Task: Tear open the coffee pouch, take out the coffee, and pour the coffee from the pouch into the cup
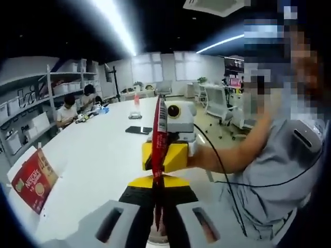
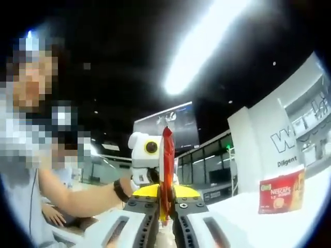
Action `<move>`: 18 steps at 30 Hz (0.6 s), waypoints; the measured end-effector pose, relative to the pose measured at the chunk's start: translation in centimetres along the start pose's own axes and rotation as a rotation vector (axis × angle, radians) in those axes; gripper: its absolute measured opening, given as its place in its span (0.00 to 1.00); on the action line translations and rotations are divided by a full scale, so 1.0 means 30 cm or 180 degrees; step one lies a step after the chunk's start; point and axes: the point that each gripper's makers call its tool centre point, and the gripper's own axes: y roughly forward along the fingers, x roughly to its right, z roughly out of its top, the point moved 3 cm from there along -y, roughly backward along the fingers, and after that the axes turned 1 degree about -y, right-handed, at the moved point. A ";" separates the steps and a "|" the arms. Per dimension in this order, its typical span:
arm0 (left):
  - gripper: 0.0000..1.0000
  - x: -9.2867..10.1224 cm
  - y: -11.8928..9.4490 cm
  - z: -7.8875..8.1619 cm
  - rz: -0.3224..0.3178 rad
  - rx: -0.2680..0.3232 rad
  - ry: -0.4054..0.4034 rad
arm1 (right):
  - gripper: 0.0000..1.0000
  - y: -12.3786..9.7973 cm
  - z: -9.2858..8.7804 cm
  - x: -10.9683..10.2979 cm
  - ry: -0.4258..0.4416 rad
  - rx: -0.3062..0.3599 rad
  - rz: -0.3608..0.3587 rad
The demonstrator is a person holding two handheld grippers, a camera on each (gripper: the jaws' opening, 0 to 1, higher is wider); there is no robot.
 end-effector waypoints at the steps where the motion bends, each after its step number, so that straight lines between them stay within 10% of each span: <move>1: 0.04 0.001 -0.001 0.000 -0.0005 -0.0009 -0.0056 | 0.08 -0.001 0.000 0.003 0.0010 0.0001 0.0007; 18: 0.13 -0.005 -0.008 -0.011 0.0006 0.0093 -0.0143 | 0.08 -0.005 0.010 0.015 0.0060 -0.0012 -0.0048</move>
